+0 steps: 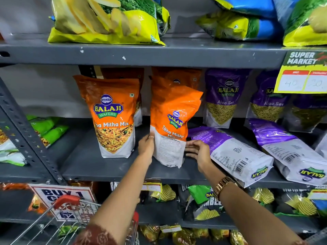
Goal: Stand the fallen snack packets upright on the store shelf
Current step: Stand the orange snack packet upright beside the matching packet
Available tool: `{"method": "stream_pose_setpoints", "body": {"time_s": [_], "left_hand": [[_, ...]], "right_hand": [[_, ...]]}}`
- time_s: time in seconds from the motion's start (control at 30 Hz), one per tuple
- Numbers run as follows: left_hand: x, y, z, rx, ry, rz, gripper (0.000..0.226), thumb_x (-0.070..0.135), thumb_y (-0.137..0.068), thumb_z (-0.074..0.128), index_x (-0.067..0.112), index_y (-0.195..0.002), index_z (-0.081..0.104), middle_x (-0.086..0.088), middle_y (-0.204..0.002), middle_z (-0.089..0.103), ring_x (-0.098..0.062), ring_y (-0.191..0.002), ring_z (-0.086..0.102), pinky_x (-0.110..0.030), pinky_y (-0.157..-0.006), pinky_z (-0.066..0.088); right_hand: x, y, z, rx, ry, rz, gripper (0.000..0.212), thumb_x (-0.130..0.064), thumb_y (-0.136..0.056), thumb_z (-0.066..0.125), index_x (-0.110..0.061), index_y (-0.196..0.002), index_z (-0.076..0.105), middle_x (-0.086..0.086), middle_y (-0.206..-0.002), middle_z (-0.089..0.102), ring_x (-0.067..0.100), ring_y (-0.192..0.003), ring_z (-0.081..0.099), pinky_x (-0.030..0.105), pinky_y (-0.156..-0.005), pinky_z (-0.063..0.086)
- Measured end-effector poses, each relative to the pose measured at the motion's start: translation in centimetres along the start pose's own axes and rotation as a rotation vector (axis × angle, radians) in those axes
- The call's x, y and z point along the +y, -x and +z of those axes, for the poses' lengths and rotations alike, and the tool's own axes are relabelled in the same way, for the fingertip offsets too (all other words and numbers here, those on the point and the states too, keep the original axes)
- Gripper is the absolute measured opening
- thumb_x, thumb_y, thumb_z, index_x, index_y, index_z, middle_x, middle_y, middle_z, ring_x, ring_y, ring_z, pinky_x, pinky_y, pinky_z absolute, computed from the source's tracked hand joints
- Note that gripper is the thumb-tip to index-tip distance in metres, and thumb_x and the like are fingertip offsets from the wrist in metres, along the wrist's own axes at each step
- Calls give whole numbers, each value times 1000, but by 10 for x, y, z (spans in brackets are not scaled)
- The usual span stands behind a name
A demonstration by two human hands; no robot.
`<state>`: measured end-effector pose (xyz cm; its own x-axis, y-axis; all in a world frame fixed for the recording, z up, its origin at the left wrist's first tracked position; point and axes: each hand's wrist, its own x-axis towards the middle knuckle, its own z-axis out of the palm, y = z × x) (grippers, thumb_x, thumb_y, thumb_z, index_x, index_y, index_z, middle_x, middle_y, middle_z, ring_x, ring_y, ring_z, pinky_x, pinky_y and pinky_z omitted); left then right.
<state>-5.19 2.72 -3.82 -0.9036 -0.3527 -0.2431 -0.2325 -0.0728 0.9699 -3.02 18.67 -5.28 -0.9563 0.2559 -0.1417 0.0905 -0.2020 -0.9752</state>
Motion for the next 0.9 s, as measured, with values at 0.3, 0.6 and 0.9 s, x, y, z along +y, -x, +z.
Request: {"method": "stream_pose_setpoints", "body": {"time_s": [0.3,0.6,0.9], "left_hand": [[-36,79,6,220,76,232,27,18,-88,51,17,-69,70,-5,-63,63,-24,-68,61,-37,-76,53],[-31,38,21,55,326,1,48,44,-91,40,7,-115,58,-12,-126,58,-24,-114,54,-35,-95,44],[-37,45,8,239,171,209,37,17,-95,33,10,-126,51,-13,-136,51,-28,-128,45,-40,-110,34]], "right_hand": [[-17,-33,16,-92,81,104,32,-28,-91,42,-17,-118,55,5,-119,57,21,-113,51,34,-85,46],[4,-14,21,-59,213,-62,25,-20,-86,57,-19,-61,55,6,-70,63,3,-41,58,15,-43,42],[-7,-26,33,-18,93,-27,35,-22,-90,50,-8,-122,49,3,-112,55,19,-105,51,38,-100,40]]}}
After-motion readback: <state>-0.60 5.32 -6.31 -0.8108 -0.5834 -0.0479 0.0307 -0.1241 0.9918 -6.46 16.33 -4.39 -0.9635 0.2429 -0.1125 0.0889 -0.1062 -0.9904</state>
